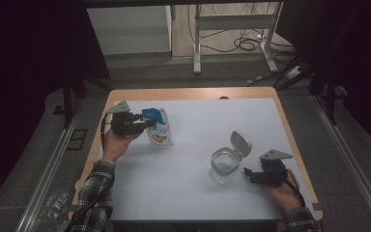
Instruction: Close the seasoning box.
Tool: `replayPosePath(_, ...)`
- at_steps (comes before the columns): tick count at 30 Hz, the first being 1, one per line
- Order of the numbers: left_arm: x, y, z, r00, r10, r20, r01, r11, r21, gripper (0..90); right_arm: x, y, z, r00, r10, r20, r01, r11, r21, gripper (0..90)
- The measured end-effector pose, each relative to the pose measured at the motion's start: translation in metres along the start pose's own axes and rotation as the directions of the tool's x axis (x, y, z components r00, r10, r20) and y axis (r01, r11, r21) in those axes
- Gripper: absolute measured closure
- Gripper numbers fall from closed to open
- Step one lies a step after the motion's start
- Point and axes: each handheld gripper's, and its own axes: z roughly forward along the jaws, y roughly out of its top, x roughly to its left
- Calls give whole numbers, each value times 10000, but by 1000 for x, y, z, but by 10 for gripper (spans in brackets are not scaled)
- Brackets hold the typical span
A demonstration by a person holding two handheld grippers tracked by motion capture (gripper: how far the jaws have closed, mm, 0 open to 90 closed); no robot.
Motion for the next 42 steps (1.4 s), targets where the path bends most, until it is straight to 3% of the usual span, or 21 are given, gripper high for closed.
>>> replayPosePath(6,2,-1,1,9995,276,147,-277,9996,13,769,0,0,0,10000,-2,-4,2,10000,0,201)
replayPosePath(12,0,-1,1,9983,581,-63,-580,9982,115,882,0,0,0,10000,-2,-8,2,10000,1,201)
replayPosePath(17,-4,-1,0,9975,663,-234,-660,9978,101,893,0,0,0,10000,0,-10,0,10000,1,200)
replayPosePath(23,-9,-1,-2,9987,465,-231,-464,9989,83,897,0,0,0,10000,-23,-5,23,10000,2,201)
replayPosePath(26,-15,0,-2,9975,491,-511,-485,9987,134,897,0,0,0,10000,-80,-5,80,10000,6,200)
replayPosePath(31,-21,1,-2,9969,469,-632,-462,9989,125,899,0,0,0,9999,-144,-33,144,9999,14,198)
replayPosePath(42,-43,12,2,9936,702,-881,-651,9961,593,900,0,0,0,10000,-73,-3,73,10000,39,197)
